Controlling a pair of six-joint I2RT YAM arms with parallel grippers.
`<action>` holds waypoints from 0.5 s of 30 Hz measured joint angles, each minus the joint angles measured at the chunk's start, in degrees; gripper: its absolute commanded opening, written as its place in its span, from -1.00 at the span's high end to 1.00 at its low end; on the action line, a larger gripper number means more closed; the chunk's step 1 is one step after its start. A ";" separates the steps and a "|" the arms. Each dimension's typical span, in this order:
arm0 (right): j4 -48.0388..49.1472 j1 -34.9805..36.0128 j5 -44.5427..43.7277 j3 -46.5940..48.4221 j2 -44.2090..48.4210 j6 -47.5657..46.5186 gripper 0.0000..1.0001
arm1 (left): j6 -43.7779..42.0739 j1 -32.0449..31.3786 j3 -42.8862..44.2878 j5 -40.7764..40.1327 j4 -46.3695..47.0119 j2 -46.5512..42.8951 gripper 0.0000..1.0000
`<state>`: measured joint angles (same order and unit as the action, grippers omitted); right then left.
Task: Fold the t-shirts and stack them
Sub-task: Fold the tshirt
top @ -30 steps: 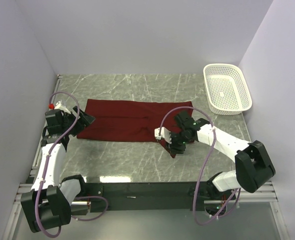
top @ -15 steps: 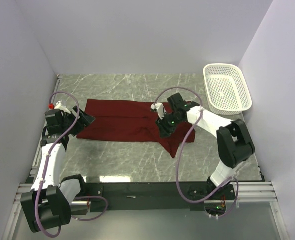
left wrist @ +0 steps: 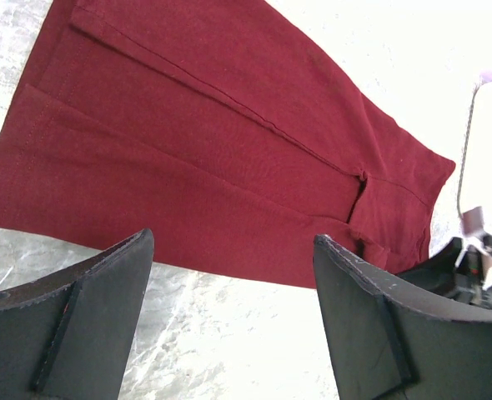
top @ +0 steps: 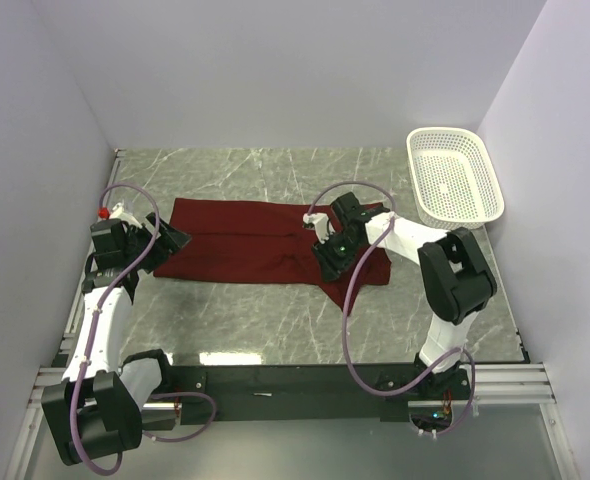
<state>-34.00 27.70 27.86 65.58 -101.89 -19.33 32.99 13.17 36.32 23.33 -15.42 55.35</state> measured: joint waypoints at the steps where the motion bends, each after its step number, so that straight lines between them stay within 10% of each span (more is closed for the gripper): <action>1: -0.02 0.00 -0.24 0.00 -0.68 0.07 0.11 | 0.00 0.00 0.00 0.00 0.02 0.00 -0.65; 15: 0.13 0.00 -2.10 0.02 -2.10 0.94 0.11 | 0.00 0.02 -0.02 0.00 0.15 0.00 -0.65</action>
<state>-33.87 27.70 25.76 65.60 -103.98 -18.39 32.99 13.19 36.29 23.33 -15.27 55.35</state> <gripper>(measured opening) 0.448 0.827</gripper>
